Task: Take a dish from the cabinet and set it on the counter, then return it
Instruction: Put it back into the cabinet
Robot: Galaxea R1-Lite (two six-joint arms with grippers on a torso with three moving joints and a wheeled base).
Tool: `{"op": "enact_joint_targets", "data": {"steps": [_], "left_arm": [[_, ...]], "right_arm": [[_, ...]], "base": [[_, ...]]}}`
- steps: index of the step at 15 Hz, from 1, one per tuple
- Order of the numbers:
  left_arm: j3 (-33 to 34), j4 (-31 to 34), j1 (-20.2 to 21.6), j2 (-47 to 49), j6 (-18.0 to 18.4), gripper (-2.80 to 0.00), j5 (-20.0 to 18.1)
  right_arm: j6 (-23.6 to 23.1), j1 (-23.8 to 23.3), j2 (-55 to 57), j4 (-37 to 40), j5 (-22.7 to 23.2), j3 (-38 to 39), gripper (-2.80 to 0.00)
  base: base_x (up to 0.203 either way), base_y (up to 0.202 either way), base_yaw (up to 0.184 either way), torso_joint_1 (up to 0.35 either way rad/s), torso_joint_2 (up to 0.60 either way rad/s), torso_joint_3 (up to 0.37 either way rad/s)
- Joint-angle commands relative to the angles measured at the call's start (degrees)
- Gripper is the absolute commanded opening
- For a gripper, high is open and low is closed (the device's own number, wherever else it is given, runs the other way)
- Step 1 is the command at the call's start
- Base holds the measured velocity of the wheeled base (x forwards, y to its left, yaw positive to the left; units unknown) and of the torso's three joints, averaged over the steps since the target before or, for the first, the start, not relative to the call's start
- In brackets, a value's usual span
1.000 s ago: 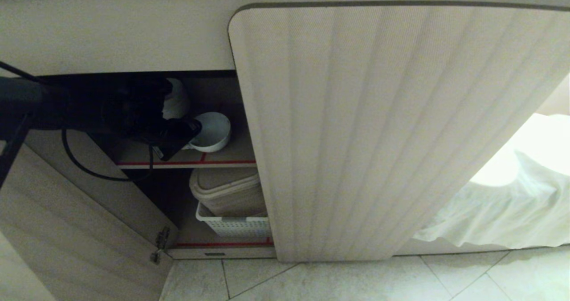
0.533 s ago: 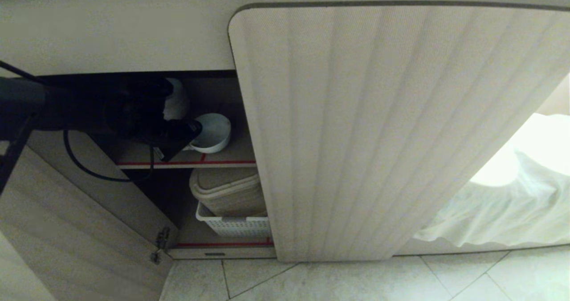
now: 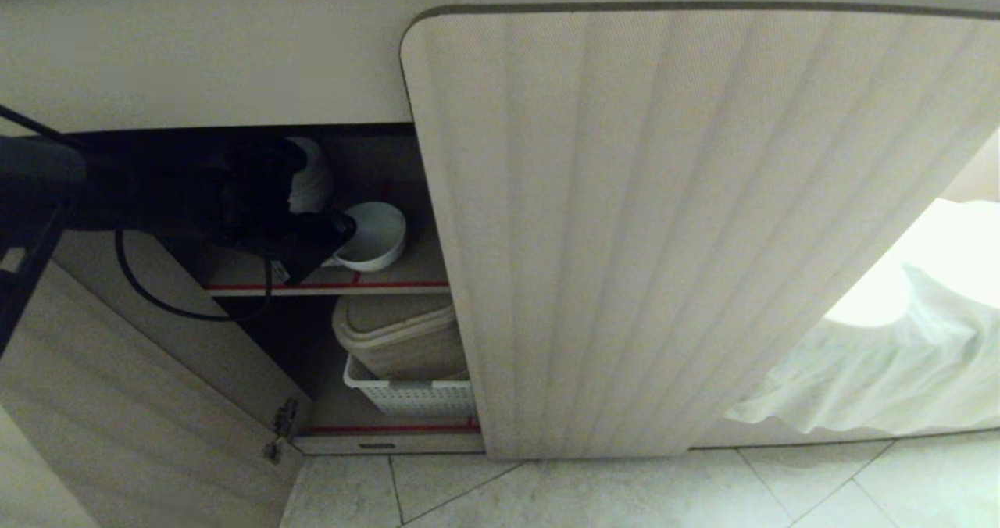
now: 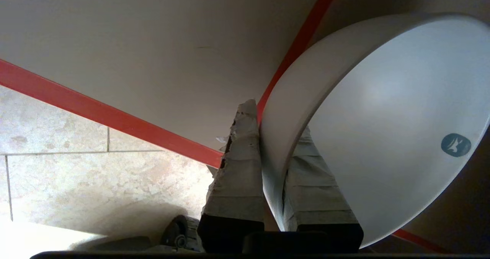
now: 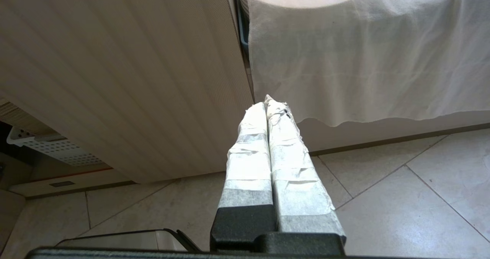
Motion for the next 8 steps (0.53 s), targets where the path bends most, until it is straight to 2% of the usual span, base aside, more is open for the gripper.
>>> {"op": "enact_joint_targets", "data": {"steps": [1,6,7,8], "left_arm": [[0.02,0.01,0.0,0.28,-0.26,-2.8,-0.03],[-0.11,0.0,0.0,0.45,-0.25,-2.8,-0.03],[-0.22,0.09,0.0,0.54,-0.32,0.0,-0.03],[-0.32,0.0,0.0,0.81,-0.33,0.0,-0.03]], "right_arm": [[0.06,0.02,0.07,-0.04,-0.02,0.01,-2.8],[0.06,0.02,0.07,-0.04,-0.02,0.01,-2.8],[0.06,0.02,0.07,-0.04,-0.02,0.01,-2.8],[0.06,0.02,0.07,-0.04,-0.02,0.01,-2.8]], "base": [[0.0,0.0,0.0,0.0,0.0,0.0],[0.0,0.0,0.0,0.0,0.0,0.0],[0.0,0.0,0.0,0.0,0.0,0.0],[0.0,0.0,0.0,0.0,0.0,0.0]]}}
